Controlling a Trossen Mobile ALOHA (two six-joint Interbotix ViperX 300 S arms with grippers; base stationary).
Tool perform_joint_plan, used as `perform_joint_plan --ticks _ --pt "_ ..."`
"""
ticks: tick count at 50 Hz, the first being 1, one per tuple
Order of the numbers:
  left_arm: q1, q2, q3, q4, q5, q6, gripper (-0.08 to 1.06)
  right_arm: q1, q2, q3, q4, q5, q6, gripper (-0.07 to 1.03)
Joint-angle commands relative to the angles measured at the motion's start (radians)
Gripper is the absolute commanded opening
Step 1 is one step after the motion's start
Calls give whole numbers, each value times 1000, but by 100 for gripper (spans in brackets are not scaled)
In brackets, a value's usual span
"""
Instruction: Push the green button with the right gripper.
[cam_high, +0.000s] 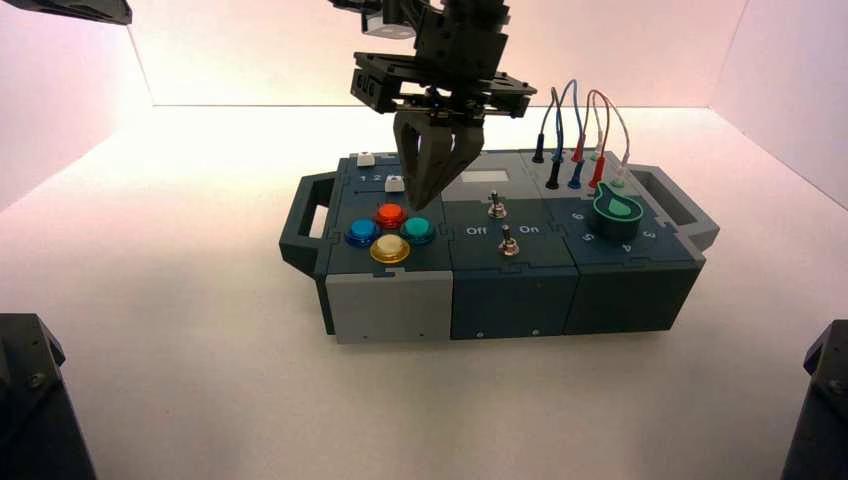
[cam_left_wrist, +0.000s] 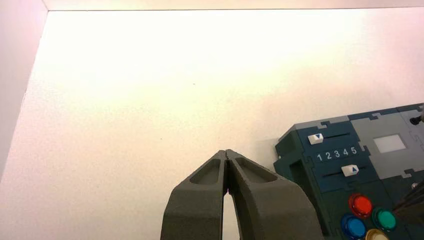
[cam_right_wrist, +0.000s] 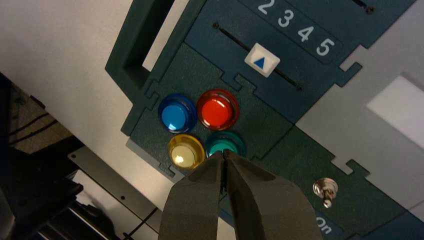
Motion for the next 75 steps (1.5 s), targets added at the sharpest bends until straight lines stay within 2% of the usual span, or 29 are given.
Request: perform_joint_plan --ticks 1,32,45,51,56,59,60,63,75 --pt "-3 3 -34 -2 -6 -2 -3 5 -5 -29 5 -3 -3 -2" --pt "-3 -5 -34 -2 -6 -2 -3 5 6 18 15 -2 3 -2" --pt "-3 -5 -32 -2 -6 0 -3 5 43 17 15 -3 3 -2" --pt "-3 -3 -34 0 -6 0 -3 5 15 5 15 -3 0 -2" --pt "-3 -5 -32 0 -6 0 -3 5 -54 -20 15 23 5 -2" --pt "-3 -5 -34 2 -6 2 -3 5 -87 -31 15 60 15 -2" --pt "-2 -5 -34 3 -8 3 -3 5 -103 -37 17 101 17 -2" --pt "-2 -6 -32 3 -6 3 -3 5 -107 -29 15 127 17 -2" --pt "-2 -14 -31 3 -11 3 -3 5 -106 -2 17 137 6 -2"
